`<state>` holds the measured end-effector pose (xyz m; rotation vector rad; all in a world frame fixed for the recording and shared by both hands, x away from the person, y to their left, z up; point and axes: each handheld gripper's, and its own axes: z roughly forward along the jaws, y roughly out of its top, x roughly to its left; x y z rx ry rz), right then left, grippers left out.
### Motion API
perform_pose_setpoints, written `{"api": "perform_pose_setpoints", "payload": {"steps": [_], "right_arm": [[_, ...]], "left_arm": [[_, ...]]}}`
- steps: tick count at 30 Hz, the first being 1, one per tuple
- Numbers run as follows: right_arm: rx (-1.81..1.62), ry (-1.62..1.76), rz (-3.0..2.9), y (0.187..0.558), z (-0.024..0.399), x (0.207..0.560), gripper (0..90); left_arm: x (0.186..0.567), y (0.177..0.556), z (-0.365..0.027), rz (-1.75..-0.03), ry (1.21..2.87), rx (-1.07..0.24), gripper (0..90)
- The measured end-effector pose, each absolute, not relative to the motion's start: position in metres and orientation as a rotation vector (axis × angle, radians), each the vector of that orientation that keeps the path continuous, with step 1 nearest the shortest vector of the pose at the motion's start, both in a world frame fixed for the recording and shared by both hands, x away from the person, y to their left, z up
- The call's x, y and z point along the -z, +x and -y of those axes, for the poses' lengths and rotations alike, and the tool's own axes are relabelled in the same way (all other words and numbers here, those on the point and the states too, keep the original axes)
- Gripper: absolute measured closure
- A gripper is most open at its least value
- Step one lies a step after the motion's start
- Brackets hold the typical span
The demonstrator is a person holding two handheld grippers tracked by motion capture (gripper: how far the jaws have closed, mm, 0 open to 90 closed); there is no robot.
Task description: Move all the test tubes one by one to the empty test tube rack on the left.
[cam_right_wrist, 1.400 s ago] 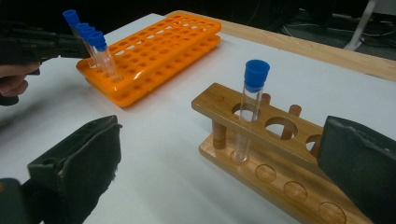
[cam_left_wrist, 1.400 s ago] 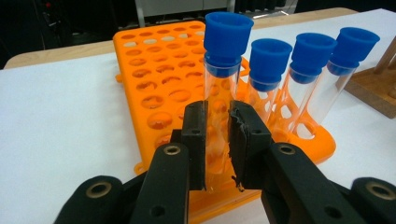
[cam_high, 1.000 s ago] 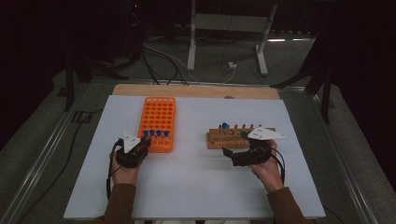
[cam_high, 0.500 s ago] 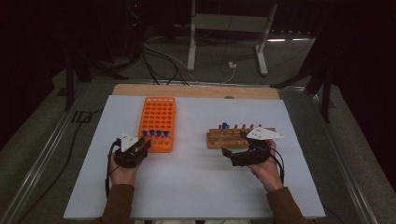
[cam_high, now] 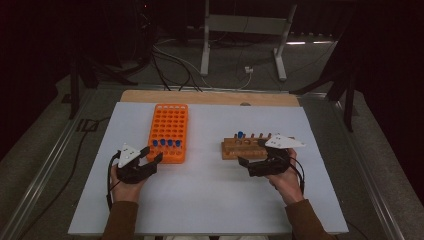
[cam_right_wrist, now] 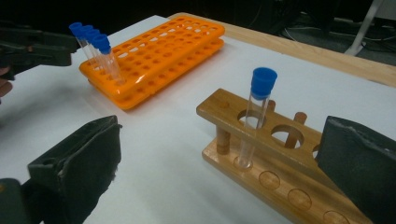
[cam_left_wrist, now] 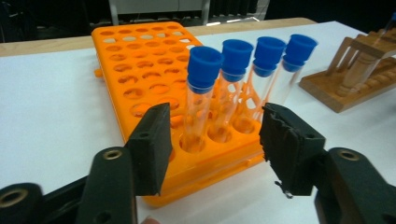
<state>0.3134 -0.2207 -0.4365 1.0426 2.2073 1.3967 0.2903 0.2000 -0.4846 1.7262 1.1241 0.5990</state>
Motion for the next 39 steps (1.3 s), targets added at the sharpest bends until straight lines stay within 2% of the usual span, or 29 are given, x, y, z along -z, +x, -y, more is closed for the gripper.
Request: {"api": "perform_pose_setpoints", "payload": {"steps": [7, 10, 12, 15, 20, 31, 39], "right_arm": [[-1.399, 1.041, -2.189, 0.315, 0.22, 0.431, 0.0], [-1.398, 1.042, -2.178, 0.316, 0.22, 0.428, 0.0], [-1.401, 1.043, -2.173, 0.317, 0.219, 0.428, 0.0], [-1.401, 1.041, -2.173, 0.319, 0.217, 0.427, 0.0], [-1.403, 1.045, -2.174, 0.322, 0.214, 0.426, 0.0], [-1.364, 1.1, -2.151, 0.338, 0.209, 0.429, 0.1], [-1.31, 1.129, -2.15, 0.354, 0.2, 0.436, 11.9]], "left_arm": [[0.478, 0.278, -0.201, -1.107, 1.693, -0.59, 34.3], [0.477, 0.275, -0.199, -1.104, 1.694, -0.586, 26.5], [0.476, 0.273, -0.197, -1.109, 1.702, -0.572, 17.6], [0.476, 0.271, -0.192, -1.099, 1.714, -0.575, 14.1], [0.472, 0.268, -0.186, -1.08, 1.707, -0.573, 3.1], [0.464, 0.263, -0.183, -1.029, 1.68, -0.587, 0.7], [0.464, 0.263, -0.188, -1.045, 1.655, -0.585, 0.8]]}}
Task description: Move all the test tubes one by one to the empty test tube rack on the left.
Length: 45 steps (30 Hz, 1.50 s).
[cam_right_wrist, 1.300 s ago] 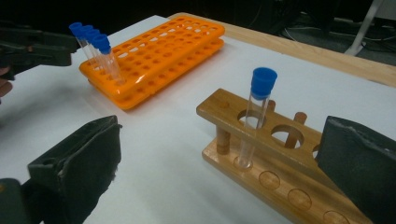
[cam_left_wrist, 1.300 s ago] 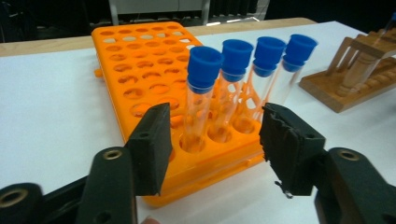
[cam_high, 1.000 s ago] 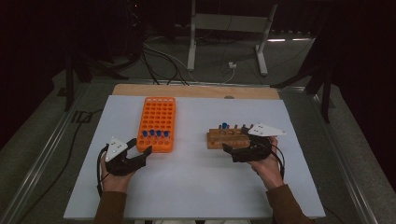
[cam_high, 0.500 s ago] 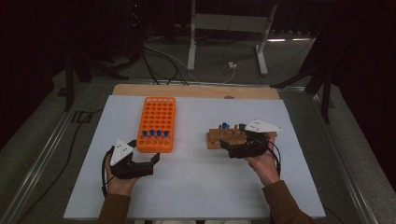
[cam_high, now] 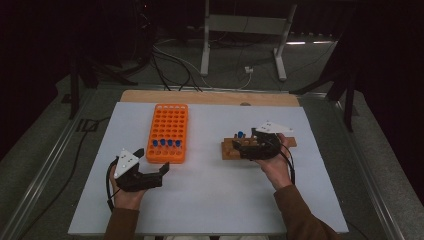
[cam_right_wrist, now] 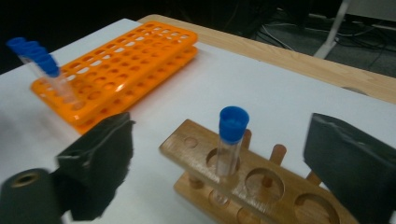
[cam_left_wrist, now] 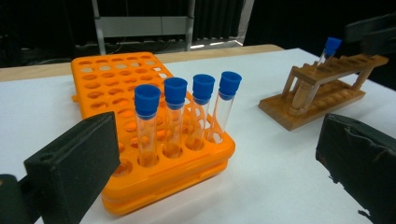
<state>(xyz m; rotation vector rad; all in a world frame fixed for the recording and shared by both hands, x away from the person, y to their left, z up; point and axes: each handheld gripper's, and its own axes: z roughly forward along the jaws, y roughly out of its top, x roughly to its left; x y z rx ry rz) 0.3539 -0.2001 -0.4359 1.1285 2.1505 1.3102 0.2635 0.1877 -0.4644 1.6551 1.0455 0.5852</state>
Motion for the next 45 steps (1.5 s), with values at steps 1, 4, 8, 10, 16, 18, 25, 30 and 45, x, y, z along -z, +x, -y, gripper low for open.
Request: {"api": "perform_pose_setpoints", "payload": {"steps": [1, 4, 8, 10, 16, 18, 25, 30, 45], "right_arm": [[-1.303, 1.145, -2.145, 0.356, 0.199, 0.437, 15.6], [-1.268, 1.164, -2.145, 0.362, 0.195, 0.442, 32.2], [-1.234, 1.175, -2.13, 0.367, 0.192, 0.45, 52.2], [-1.242, 1.184, -2.122, 0.369, 0.191, 0.452, 57.8], [-1.232, 1.184, -2.16, 0.371, 0.189, 0.457, 67.9], [-1.224, 1.18, -2.163, 0.371, 0.188, 0.458, 69.6], [-1.209, 1.168, -2.171, 0.368, 0.187, 0.458, 75.9], [-1.193, 1.128, -2.177, 0.363, 0.185, 0.458, 76.6], [-1.206, 1.091, -2.152, 0.36, 0.187, 0.448, 76.9]], "left_arm": [[0.464, 0.263, -0.188, -1.044, 1.656, -0.585, 0.8], [0.465, 0.264, -0.187, -1.048, 1.656, -0.584, 0.8], [0.465, 0.264, -0.189, -1.056, 1.653, -0.577, 0.8], [0.465, 0.264, -0.19, -1.056, 1.644, -0.573, 0.8], [0.465, 0.264, -0.189, -1.054, 1.647, -0.573, 0.8], [0.465, 0.264, -0.188, -1.051, 1.645, -0.561, 0.8], [0.464, 0.264, -0.187, -1.045, 1.646, -0.555, 0.9], [0.465, 0.264, -0.187, -1.051, 1.644, -0.549, 0.9], [0.467, 0.265, -0.187, -1.053, 1.656, -0.54, 0.9]]}}
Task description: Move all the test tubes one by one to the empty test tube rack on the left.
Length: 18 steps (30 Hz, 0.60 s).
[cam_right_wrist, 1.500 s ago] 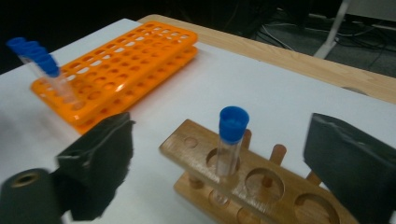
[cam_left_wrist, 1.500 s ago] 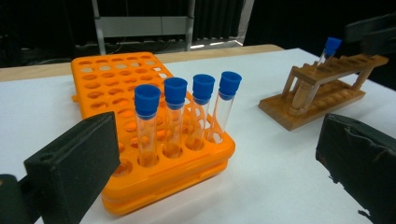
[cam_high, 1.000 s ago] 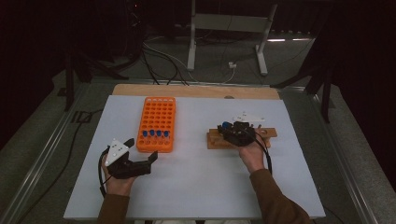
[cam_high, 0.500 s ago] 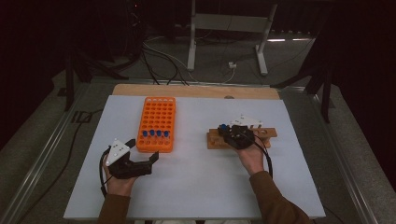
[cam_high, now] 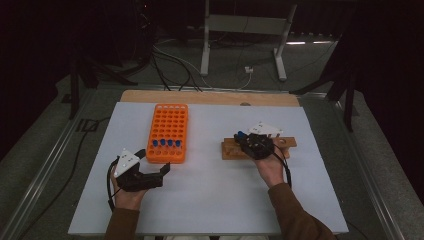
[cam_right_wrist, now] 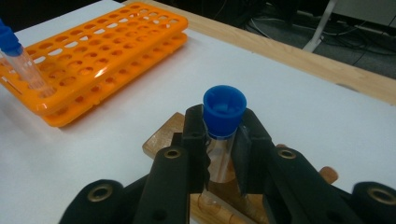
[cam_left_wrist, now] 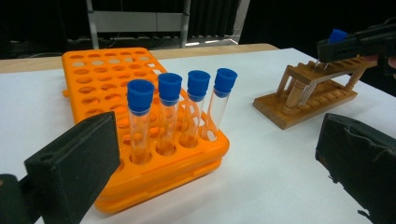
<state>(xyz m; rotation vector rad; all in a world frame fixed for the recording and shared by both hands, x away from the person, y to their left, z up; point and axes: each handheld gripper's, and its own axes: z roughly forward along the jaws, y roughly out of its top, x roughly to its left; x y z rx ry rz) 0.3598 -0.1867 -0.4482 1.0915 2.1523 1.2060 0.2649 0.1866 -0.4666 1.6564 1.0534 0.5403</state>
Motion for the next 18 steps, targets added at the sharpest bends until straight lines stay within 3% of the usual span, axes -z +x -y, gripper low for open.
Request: {"api": "perform_pose_setpoints", "payload": {"steps": [18], "right_arm": [[-1.283, 1.063, -2.075, 0.354, 0.196, 0.416, 77.0]], "left_arm": [[0.468, 0.265, -0.184, -1.051, 1.667, -0.525, 0.9]]}}
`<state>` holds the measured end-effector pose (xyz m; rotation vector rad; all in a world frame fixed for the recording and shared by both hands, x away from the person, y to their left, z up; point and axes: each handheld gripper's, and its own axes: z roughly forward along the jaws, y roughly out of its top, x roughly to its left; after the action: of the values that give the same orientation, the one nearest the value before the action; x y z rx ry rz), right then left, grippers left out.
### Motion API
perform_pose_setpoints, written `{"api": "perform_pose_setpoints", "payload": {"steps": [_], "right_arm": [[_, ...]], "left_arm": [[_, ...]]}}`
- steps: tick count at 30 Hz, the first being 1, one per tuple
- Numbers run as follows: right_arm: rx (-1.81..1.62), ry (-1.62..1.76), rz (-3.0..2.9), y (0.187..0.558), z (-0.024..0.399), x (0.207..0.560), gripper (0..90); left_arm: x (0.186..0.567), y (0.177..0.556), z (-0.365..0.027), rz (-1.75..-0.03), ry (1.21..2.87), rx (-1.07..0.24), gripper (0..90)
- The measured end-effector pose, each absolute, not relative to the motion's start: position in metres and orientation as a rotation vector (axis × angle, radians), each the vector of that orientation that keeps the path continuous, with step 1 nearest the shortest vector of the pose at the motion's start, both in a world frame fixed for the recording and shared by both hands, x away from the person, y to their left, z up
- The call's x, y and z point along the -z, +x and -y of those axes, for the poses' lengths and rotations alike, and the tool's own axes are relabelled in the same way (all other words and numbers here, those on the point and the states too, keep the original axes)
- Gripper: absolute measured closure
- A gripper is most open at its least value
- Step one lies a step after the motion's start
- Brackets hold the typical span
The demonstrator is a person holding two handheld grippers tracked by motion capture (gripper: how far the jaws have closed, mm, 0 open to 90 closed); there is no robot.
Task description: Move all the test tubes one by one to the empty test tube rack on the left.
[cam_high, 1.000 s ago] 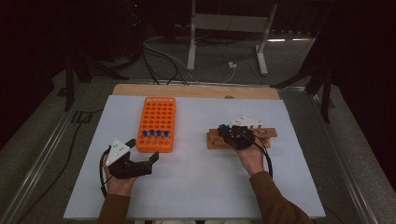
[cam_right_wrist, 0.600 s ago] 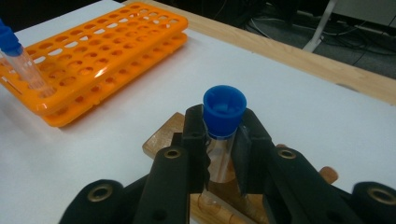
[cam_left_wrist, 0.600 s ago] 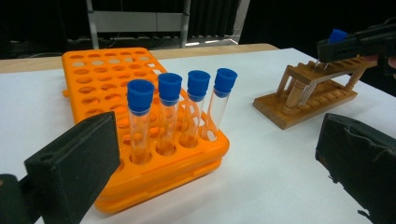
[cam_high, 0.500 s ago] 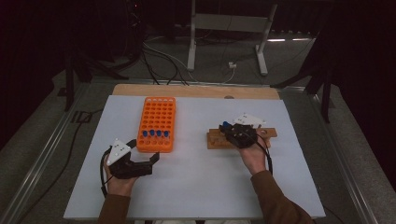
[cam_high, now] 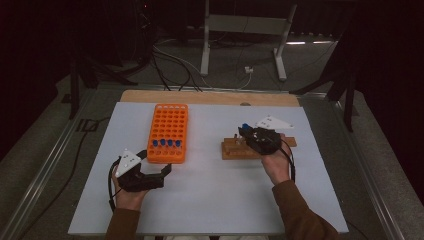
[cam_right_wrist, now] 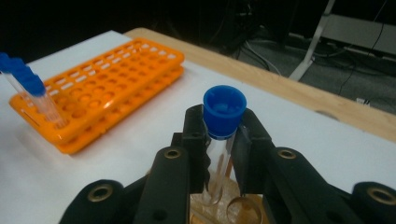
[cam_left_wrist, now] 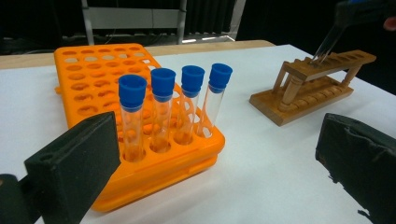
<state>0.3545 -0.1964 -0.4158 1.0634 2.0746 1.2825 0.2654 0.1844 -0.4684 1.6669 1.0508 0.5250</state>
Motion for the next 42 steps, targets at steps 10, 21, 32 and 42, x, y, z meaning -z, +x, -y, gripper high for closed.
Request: {"api": "perform_pose_setpoints", "payload": {"steps": [10, 21, 32, 42], "right_arm": [[-1.323, 1.017, -2.063, 0.345, 0.2, 0.401, 77.0], [-1.395, 1.003, -2.094, 0.334, 0.2, 0.399, 76.9], [-1.394, 0.973, -2.184, 0.325, 0.189, 0.407, 76.8], [-1.387, 0.918, -2.289, 0.319, 0.166, 0.416, 76.7]], "left_arm": [[0.468, 0.264, -0.178, -1.037, 1.689, -0.543, 0.9], [0.465, 0.263, -0.164, -0.998, 1.728, -0.562, 0.9], [0.456, 0.265, -0.141, -0.955, 1.741, -0.576, 1.4], [0.453, 0.272, -0.1, -0.876, 1.822, -0.536, 3.1]]}}
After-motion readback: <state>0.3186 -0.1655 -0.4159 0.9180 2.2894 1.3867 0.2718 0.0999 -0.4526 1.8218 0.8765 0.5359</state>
